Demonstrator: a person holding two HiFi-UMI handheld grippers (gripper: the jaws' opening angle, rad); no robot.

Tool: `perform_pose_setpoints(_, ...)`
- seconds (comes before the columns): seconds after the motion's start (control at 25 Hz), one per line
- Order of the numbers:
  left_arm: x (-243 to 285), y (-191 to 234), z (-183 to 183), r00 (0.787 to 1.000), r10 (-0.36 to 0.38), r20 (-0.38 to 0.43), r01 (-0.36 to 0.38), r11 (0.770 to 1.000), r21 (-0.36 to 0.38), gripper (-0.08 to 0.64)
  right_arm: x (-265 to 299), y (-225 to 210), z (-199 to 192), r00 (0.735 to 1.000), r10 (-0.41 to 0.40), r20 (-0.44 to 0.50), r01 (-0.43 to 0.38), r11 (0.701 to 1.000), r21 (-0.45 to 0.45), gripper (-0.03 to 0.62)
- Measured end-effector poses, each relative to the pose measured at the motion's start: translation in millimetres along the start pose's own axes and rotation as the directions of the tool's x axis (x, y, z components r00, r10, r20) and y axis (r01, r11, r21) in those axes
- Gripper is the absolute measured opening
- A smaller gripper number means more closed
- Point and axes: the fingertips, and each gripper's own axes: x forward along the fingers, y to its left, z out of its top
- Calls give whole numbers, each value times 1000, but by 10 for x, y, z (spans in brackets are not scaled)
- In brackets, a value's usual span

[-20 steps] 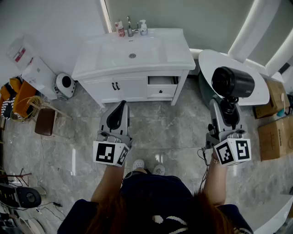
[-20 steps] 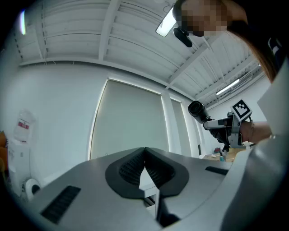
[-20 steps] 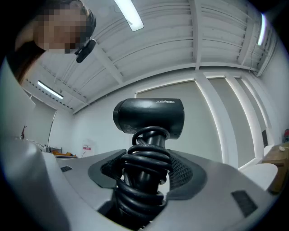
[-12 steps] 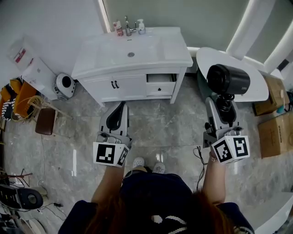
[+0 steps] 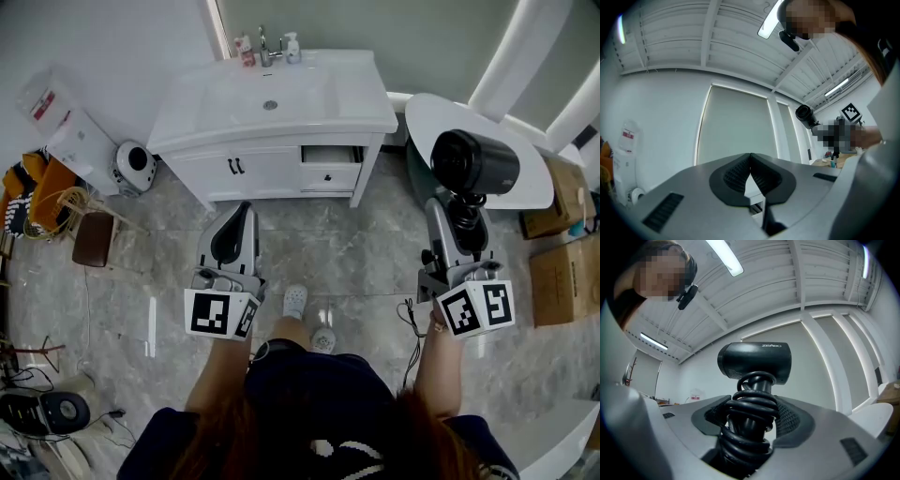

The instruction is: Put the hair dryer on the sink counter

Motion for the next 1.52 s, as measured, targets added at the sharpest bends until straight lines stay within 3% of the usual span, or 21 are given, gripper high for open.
perform_pose_setpoints(0.36, 661, 172, -227, 1000, -22, 15, 22, 1000, -17, 18, 518, -238, -202, 1000, -2, -15, 2, 1000, 0, 291)
perform_pose_setpoints(0.96, 2687, 1384, -477, 995, -95, 27, 95, 995, -16, 18, 2718, -676, -345, 999, -52, 9, 52, 999, -3, 291)
perform_pose_setpoints(1.28, 3194, 1588, -656, 996, -94, 13, 94, 995, -23, 18, 3194, -917, -528, 998, -57, -11, 57, 998, 15, 291)
perform_pose_setpoints(1.52, 3799, 1793, -871, 998, -61, -7, 61, 998, -21, 18, 3881, -1270, -708, 1000, -22, -19, 23, 999, 22, 291)
